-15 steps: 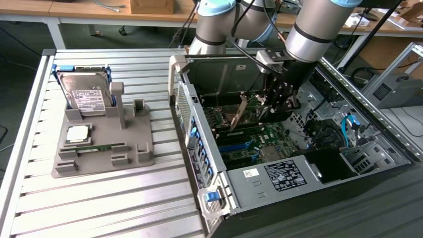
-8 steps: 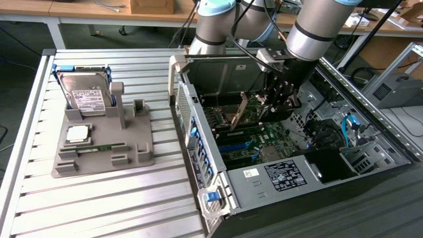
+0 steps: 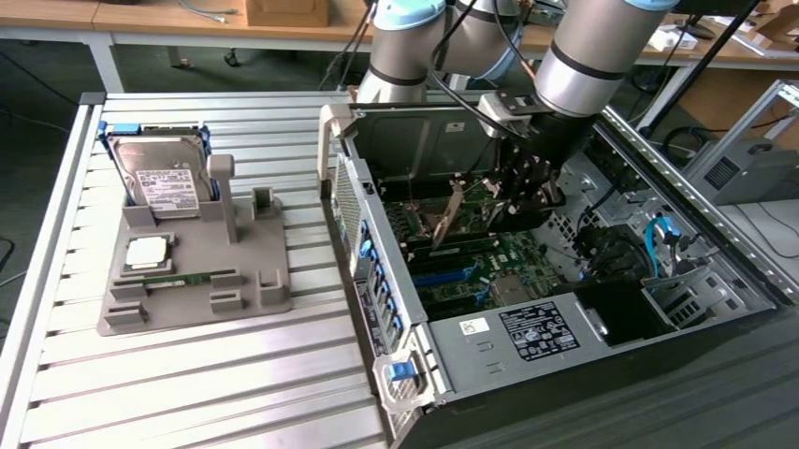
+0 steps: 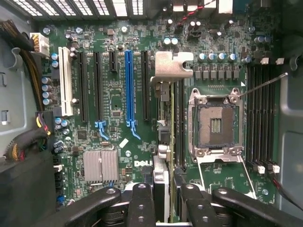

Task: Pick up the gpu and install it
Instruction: 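Insert the gpu into the slot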

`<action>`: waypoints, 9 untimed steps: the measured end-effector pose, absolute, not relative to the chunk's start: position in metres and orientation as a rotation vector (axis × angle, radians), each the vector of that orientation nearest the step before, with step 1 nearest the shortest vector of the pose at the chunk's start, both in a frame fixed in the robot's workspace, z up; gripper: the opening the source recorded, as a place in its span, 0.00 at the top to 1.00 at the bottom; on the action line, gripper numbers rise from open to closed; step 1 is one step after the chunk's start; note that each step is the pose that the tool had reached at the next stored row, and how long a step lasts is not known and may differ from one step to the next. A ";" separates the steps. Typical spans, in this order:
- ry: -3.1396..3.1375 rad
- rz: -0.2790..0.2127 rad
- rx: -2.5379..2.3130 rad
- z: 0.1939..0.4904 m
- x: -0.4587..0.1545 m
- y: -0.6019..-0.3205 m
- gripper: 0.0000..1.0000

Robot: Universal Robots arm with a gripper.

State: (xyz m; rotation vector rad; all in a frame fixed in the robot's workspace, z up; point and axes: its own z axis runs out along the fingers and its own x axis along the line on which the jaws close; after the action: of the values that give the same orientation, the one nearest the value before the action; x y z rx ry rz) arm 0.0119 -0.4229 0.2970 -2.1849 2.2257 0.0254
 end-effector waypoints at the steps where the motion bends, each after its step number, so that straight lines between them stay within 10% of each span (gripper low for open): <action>1: 2.226 0.025 -2.185 0.297 0.011 -0.423 0.73; 9: 2.226 0.025 -2.185 0.297 0.007 -0.427 0.73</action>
State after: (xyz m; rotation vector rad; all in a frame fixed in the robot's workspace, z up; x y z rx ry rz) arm 0.0075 -0.4265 0.2970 -2.1850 2.2256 0.0254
